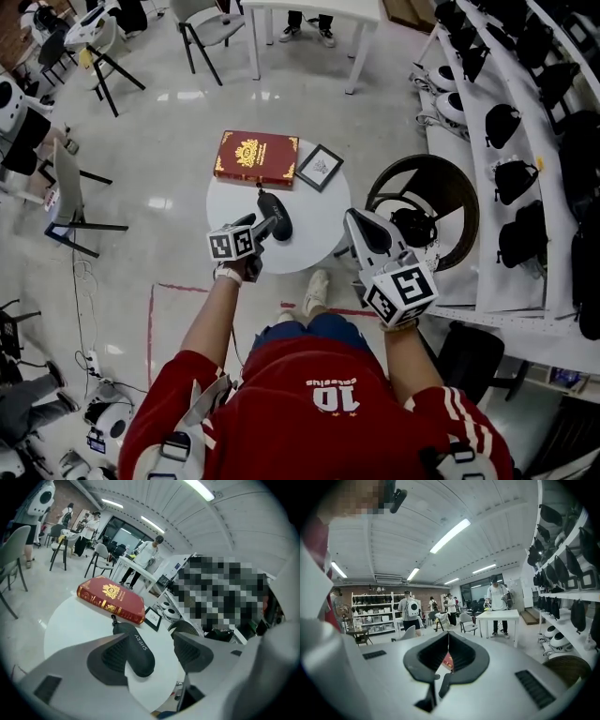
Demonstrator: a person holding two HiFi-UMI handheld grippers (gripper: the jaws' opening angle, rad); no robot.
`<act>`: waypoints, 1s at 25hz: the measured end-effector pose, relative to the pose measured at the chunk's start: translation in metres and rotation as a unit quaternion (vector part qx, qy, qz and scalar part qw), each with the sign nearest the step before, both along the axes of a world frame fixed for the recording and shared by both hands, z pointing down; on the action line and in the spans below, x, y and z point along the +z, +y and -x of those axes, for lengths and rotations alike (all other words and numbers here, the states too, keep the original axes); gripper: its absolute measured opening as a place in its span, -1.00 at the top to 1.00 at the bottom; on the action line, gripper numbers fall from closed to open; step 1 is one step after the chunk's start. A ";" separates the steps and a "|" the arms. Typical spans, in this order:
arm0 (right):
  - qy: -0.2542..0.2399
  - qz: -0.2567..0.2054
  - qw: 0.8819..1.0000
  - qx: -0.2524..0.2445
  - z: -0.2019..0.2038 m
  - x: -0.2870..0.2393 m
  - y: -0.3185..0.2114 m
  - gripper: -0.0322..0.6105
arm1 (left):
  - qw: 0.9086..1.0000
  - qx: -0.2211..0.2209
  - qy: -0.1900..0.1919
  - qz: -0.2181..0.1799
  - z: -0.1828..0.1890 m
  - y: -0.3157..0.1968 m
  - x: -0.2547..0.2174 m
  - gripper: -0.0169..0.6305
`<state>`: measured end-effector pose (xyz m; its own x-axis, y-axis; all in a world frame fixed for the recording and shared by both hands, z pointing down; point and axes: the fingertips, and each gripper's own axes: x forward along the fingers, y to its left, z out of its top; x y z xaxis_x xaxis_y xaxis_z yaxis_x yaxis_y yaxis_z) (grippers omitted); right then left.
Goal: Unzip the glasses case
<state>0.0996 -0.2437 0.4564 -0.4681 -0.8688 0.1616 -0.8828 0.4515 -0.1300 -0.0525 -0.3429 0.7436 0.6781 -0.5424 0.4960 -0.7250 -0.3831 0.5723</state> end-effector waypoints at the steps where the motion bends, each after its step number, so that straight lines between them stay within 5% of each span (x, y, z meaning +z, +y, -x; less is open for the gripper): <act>1: 0.001 0.002 1.000 -0.002 -0.001 0.003 -0.002 0.85 | 1.000 -0.006 0.007 0.012 0.000 -0.002 0.009 0.06; 12: 0.026 0.041 0.999 -0.015 -0.006 0.047 -0.017 0.85 | 0.992 -0.062 0.072 0.084 -0.006 -0.028 0.083 0.00; 25: 0.027 0.053 0.998 -0.022 -0.023 0.056 -0.025 0.85 | 0.992 -0.049 0.020 0.115 -0.038 -0.054 0.113 -0.10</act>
<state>0.1222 -0.2688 0.5121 -0.4943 -0.8241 0.2768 -0.8690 0.4769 -0.1322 -0.0150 -0.3965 0.8570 0.6488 -0.4822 0.5887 -0.7279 -0.1677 0.6648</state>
